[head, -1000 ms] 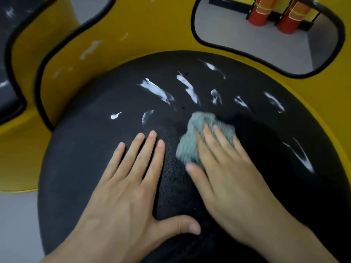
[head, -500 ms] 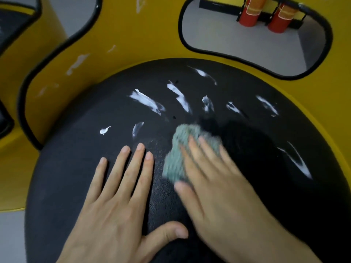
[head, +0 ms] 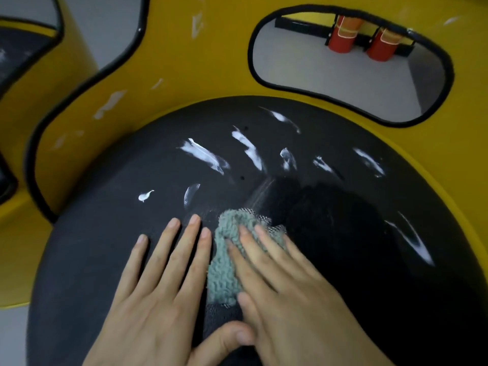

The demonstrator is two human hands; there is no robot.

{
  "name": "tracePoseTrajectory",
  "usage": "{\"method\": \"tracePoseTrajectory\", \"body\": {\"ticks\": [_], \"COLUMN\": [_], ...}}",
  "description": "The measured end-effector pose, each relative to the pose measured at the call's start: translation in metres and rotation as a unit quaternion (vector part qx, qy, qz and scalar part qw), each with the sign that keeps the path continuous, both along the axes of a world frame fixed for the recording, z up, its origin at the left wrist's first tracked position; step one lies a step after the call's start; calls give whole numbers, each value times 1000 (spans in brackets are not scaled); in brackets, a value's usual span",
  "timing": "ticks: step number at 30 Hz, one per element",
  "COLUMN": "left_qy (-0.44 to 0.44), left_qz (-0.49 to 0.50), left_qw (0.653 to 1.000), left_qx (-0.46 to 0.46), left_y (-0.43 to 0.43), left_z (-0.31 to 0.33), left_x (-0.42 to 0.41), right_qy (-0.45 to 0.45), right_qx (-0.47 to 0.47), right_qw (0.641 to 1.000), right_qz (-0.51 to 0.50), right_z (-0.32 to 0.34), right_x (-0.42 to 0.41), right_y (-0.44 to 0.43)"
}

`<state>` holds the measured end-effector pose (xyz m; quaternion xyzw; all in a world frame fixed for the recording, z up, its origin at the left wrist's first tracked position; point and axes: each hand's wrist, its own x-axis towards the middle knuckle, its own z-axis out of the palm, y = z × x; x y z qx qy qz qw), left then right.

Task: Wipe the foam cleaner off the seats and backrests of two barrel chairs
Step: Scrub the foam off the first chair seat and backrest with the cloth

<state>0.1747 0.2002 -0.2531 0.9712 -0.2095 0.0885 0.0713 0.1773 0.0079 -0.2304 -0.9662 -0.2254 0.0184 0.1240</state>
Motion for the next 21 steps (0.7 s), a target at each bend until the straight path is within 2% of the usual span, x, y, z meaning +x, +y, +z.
{"method": "tracePoseTrajectory", "body": {"ticks": [2,4,7,9,13,17,19,21], "left_qy": [1,1,5,5,6,8,11,8], "left_qz": [0,0,0,-2,4,5,6,6], "left_qw": [1000,1000,1000,1000,1000,1000,1000,1000], "left_qx": [1,2,1,-3,-17,-8,-7,-10], "left_y": [0,-1,-1,0,0,0,0,0], "left_z": [-1,-1,1,0,-1,-1,0,0], "left_x": [0,0,0,-1,-1,-2,-1,-2], "right_qy": [-16,-29,-7,-17,-29,-20,7,10], "right_qx": [-33,-71,-75,-74,-14,-71,-70,-57], "right_qw": [999,996,990,993,999,996,993,994], "right_qz": [2,-52,-120,-93,0,-56,-97,-89], "right_z": [0,7,11,8,-2,10,15,14], "right_x": [9,35,62,45,-11,31,57,55], "right_y": [-17,-27,-19,-5,-3,-18,-9,8]}}
